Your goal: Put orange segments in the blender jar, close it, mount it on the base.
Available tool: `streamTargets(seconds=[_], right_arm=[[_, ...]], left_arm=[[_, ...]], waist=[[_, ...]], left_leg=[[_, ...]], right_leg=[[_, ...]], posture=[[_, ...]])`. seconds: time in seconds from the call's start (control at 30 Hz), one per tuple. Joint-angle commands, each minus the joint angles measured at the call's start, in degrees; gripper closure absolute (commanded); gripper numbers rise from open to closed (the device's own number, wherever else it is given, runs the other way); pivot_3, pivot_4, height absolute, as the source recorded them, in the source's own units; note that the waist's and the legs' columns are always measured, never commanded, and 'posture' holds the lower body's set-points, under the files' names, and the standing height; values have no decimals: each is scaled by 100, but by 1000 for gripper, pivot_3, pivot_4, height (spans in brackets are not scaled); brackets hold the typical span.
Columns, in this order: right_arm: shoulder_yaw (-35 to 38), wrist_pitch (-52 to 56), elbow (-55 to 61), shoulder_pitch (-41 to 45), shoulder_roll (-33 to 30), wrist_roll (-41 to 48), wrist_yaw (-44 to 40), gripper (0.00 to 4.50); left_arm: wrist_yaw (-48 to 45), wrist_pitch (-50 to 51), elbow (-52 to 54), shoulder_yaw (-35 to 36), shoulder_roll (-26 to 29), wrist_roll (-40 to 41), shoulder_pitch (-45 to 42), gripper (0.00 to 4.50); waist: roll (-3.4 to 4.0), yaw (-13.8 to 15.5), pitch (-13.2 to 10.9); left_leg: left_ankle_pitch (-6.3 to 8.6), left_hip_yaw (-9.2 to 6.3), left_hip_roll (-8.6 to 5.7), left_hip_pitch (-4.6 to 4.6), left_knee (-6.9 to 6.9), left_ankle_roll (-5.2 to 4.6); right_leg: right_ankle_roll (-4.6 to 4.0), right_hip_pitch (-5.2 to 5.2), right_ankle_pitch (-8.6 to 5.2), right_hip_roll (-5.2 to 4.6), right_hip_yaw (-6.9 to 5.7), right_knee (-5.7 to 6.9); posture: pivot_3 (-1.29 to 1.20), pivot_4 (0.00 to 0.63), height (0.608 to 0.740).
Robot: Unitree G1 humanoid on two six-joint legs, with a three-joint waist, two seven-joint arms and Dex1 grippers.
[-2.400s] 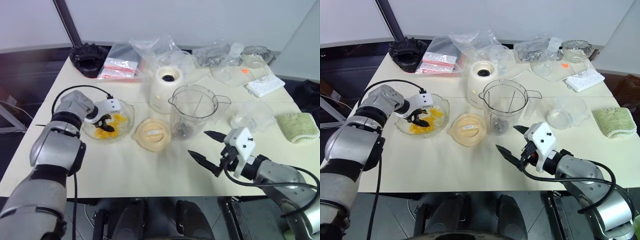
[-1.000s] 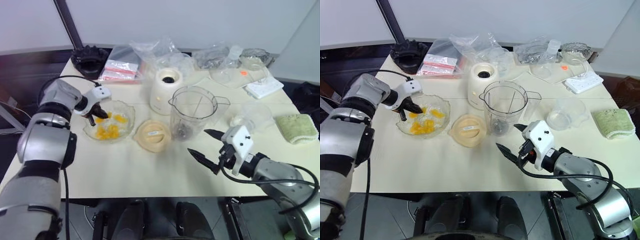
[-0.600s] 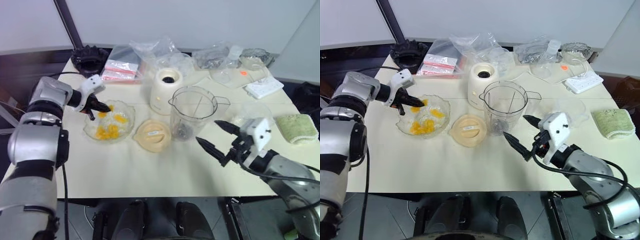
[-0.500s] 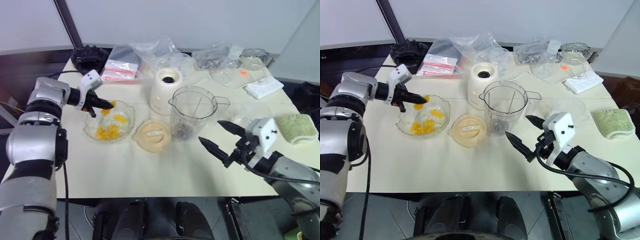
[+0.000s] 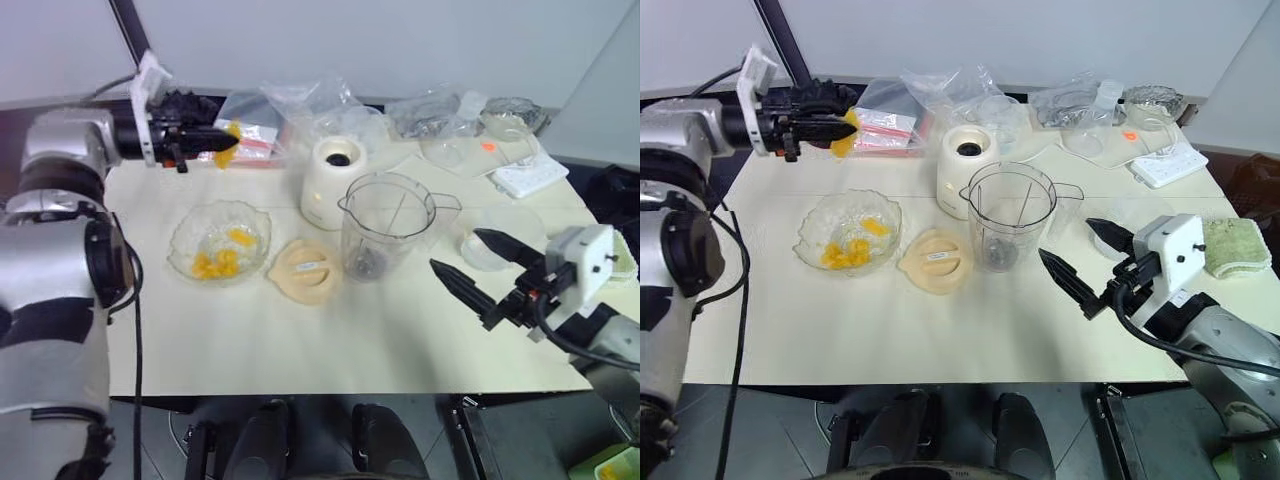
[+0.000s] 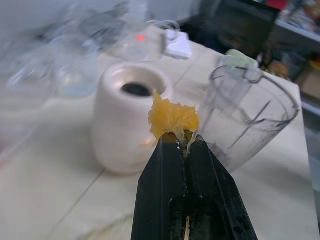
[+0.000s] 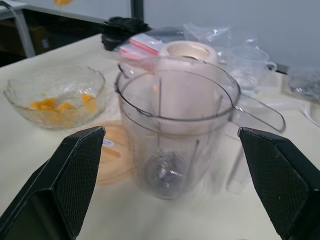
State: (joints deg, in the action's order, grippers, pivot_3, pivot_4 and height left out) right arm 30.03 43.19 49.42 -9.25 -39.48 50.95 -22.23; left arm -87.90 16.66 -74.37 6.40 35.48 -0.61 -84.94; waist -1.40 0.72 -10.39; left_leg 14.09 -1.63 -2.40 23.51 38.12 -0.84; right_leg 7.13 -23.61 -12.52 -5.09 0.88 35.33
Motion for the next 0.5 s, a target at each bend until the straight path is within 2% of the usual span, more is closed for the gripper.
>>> streamTargets(seconds=[0.03,0.3,0.5], right_arm=[[183,-181,111,-25,-49,-12,70,0],[142,-324,331,-416,45,-210,265,0],[62,-424,523,-596,165,-285,522,0]], left_arm=[[-267,-128,234,1,-450,214,-583,4488],[131,-689,139,-28,-1799,257,-743,4488],[444,-1175,92,-255,-2401,60,-546,4488]], waist=[[-2,5,-1],[-2,-21,-2],[0,-9,-1]], left_leg=[[0,-1,0,1,0,0],[4,9,0,4,-1,-8],[5,11,2,2,-1,-10]], right_leg=[[0,0,0,1,0,0],[1,-4,0,-1,7,-9],[1,-7,0,2,9,-4]], posture=[[0,150,740],[0,150,740],[0,150,740]])
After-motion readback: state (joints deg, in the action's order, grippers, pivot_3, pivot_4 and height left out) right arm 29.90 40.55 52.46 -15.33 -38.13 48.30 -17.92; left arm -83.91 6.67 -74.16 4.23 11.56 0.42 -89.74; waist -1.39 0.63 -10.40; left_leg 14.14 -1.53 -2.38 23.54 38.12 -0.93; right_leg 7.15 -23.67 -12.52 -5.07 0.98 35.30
